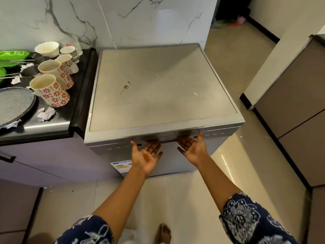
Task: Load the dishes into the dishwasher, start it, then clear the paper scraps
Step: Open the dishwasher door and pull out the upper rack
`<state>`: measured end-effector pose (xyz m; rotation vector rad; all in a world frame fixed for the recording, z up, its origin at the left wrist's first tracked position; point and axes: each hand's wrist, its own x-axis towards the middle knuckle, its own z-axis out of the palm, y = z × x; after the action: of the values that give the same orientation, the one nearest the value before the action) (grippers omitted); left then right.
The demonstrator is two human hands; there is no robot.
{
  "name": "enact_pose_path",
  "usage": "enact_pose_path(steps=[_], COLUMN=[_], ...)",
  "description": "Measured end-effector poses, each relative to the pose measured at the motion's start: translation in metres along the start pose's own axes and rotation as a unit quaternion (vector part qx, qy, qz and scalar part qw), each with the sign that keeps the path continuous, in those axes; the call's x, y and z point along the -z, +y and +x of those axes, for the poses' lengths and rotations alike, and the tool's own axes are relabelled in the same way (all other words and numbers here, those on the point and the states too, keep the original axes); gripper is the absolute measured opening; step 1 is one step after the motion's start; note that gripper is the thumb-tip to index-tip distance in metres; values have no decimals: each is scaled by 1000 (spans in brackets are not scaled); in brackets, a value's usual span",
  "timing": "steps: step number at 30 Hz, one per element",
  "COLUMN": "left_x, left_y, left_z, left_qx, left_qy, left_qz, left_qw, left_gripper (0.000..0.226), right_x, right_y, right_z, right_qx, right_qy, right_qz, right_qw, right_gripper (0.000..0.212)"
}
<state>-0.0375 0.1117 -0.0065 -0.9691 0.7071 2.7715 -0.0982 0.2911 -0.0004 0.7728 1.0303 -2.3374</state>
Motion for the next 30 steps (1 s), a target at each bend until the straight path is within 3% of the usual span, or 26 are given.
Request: enact_pose_path(steps=[4, 17, 23, 27, 30], left_x=[-13, -5, -1, 5, 1], left_y=[-6, -9, -12, -5, -4], left_z=[1, 12, 11, 5, 8], left_qx=[-18, -6, 17, 49, 49], left_qy=[14, 58, 78, 50, 46], left_qz=[-29, 73, 33, -34, -27], left_qw=[999, 996, 996, 997, 997], left_gripper=[83, 99, 98, 94, 91], right_x=[-3, -11, -4, 9, 12], right_y=[6, 15, 14, 5, -1], right_z=[2, 9, 12, 10, 7], right_qx=[3, -3, -24, -58, -45], right_qy=[-3, 38, 71, 44, 36], right_qz=[20, -25, -58, -59, -110], right_qw=[1000, 999, 995, 996, 992], right_gripper=[76, 72, 79, 76, 72])
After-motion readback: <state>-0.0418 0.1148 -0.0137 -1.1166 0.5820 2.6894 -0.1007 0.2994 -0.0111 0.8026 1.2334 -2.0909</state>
